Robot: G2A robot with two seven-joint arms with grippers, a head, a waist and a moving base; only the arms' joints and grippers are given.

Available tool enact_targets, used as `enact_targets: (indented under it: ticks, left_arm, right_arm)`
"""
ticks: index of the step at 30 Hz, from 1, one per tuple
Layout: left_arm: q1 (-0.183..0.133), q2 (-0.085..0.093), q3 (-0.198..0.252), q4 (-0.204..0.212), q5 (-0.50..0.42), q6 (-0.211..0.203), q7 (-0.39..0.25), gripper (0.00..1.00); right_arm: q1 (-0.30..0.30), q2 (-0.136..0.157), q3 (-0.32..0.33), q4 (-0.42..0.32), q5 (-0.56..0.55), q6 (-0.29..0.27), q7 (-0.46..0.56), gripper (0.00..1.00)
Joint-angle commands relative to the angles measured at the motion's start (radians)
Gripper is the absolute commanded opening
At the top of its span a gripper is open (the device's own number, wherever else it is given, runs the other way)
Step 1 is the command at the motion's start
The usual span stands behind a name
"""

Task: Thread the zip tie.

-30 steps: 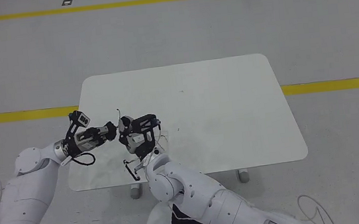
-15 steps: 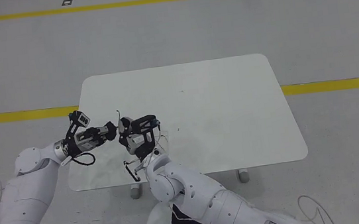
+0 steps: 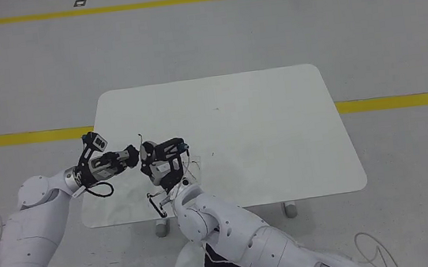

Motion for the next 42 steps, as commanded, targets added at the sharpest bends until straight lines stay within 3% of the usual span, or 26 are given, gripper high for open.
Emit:
enact_targets:
  ticks: [1,19,25,29,42]
  left_arm:
    - [0.0,0.0,0.0,0.0,0.0,0.0,0.0,0.0]
    - [0.0,0.0,0.0,0.0,0.0,0.0,0.0,0.0]
    - [0.0,0.0,0.0,0.0,0.0,0.0,0.0,0.0]
    - [0.0,0.0,0.0,0.0,0.0,0.0,0.0,0.0]
    - [0.0,0.0,0.0,0.0,0.0,0.0,0.0,0.0]
  right_arm:
    - [0.0,0.0,0.001,-0.003,-0.001,0.003,-0.002,0.41]
    - [-0.005,0.001,0.018,-0.06,-0.062,0.021,-0.001,0.28]
    - [-0.006,0.001,0.021,-0.063,-0.068,0.023,0.004,0.15]
    - [-0.006,0.001,0.022,-0.063,-0.07,0.025,0.002,0.0]
    - [-0.009,0.002,0.023,-0.054,-0.069,0.021,0.0,0.0]
